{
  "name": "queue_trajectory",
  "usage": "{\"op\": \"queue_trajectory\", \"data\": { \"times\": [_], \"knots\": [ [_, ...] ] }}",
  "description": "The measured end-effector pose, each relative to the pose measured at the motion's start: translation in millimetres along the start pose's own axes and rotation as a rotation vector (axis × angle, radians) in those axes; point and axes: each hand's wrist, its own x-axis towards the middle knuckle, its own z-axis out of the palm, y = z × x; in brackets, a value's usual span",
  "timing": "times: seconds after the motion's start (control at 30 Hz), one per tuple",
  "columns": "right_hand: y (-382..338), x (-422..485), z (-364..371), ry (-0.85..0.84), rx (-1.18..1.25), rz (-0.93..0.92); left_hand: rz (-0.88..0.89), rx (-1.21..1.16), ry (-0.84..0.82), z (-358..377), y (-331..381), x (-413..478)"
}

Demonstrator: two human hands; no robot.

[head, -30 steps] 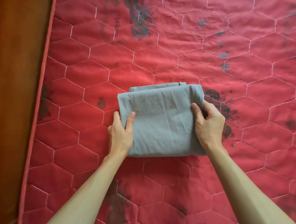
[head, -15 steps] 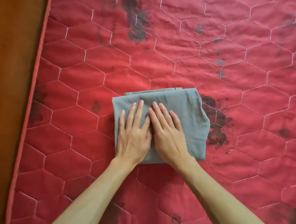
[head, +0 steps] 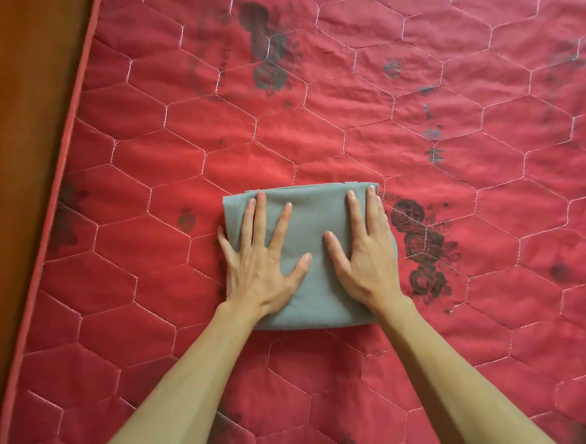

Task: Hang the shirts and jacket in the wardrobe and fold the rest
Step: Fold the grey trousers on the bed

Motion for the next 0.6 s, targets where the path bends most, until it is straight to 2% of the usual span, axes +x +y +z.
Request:
{"op": "queue_trajectory", "data": {
  "times": [0.17,0.27,0.33,0.37,0.5,0.6],
  "knots": [
    [-16,1,-3,0.064,-0.263,-0.078,-0.004,0.14,0.087,-4,8,-2],
    [-23,5,5,0.038,-0.296,-0.237,0.062,0.147,0.122,-1,11,8],
    [-17,13,5,-0.003,-0.275,-0.248,0.073,0.107,0.116,-1,2,17],
    [-12,15,3,-0.004,-0.257,-0.205,0.024,0.071,0.12,-1,-2,21],
    [6,0,-5,0.025,-0.168,0.151,-0.332,-0.109,0.167,-1,-7,13],
    [11,-21,-11,0.034,-0.209,0.157,-0.388,-0.084,0.235,2,1,-20]
  ]
}}
